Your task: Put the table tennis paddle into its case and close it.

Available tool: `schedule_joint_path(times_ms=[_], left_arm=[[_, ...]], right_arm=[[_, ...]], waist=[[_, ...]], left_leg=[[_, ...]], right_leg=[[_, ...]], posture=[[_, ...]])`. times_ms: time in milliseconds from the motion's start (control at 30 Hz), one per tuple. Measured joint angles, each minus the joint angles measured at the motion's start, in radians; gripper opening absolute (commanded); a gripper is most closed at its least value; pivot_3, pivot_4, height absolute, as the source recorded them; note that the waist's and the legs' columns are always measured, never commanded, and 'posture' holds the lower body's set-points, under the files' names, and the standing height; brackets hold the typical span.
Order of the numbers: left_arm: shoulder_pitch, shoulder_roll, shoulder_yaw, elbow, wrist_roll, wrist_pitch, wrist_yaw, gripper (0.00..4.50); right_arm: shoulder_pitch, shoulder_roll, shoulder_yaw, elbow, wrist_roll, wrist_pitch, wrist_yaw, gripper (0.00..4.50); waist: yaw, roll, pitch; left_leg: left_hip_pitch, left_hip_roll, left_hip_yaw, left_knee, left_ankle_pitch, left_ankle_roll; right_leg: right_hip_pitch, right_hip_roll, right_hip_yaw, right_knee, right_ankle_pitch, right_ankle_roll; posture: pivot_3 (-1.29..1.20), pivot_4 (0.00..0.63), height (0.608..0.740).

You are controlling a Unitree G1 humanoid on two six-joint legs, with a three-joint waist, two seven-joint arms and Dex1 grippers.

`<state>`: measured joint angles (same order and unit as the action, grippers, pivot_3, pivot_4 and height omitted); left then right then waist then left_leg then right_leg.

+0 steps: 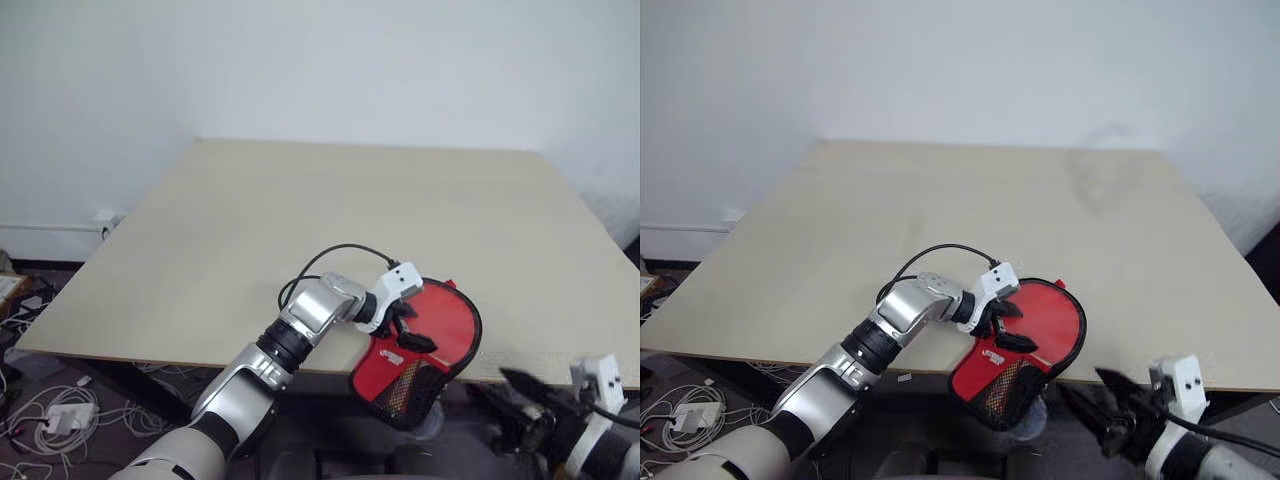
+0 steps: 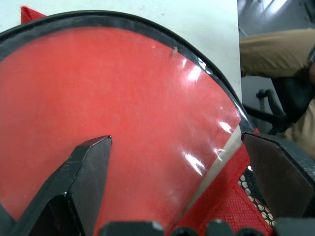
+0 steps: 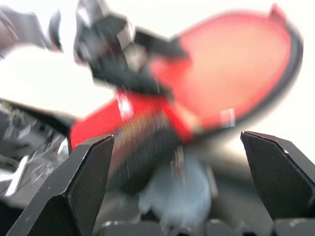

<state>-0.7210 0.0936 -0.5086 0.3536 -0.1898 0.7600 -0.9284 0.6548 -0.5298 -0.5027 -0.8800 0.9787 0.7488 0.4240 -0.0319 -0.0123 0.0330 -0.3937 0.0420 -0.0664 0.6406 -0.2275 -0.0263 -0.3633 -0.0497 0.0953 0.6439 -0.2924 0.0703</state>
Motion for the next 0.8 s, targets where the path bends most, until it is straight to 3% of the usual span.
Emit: schedule_joint_path(times_ms=[200,367,667,800], left_arm=[[-0.041,-0.007,0.162,0.133,-0.036,-0.03,0.021,4.5],[-0.089,0.047,0.219,0.161,-0.049,-0.06,-0.042,4.5],[-0.067,0.182,0.221,0.046,-0.082,-0.053,-0.189,4.5],[-0.013,0.246,0.22,-0.007,-0.084,-0.034,-0.203,4.5]], right_arm=[[-0.306,-0.009,0.005,0.076,-0.01,-0.047,-0.163,4.49],[-0.482,-0.051,0.057,0.217,-0.01,0.06,-0.292,4.49],[-0.695,0.005,0.175,0.591,-0.051,0.27,-0.411,4.49],[-0.72,0.011,0.213,0.619,-0.075,0.296,-0.398,4.49]], waist=[[-0.003,0.004,0.007],[-0.001,0.005,0.007],[0.008,0.008,0.008],[0.009,0.01,0.008]], left_leg=[[-0.003,-0.001,0.0,0.003,0.001,0.002],[-0.014,-0.002,0.0,0.0,0.002,0.002],[-0.017,-0.003,0.0,0.0,0.002,0.003],[-0.016,-0.003,-0.001,0.001,0.002,0.003]], right_leg=[[-0.001,0.0,0.001,0.0,0.003,0.0],[-0.009,0.001,0.002,0.0,0.006,0.0],[-0.012,0.001,0.003,0.001,0.008,-0.002],[-0.012,0.001,0.002,0.003,0.007,-0.001]], posture=[[0.0,0.0,0.74],[0.0,0.0,0.74],[0.0,0.0,0.74],[0.0,0.0,0.74]])
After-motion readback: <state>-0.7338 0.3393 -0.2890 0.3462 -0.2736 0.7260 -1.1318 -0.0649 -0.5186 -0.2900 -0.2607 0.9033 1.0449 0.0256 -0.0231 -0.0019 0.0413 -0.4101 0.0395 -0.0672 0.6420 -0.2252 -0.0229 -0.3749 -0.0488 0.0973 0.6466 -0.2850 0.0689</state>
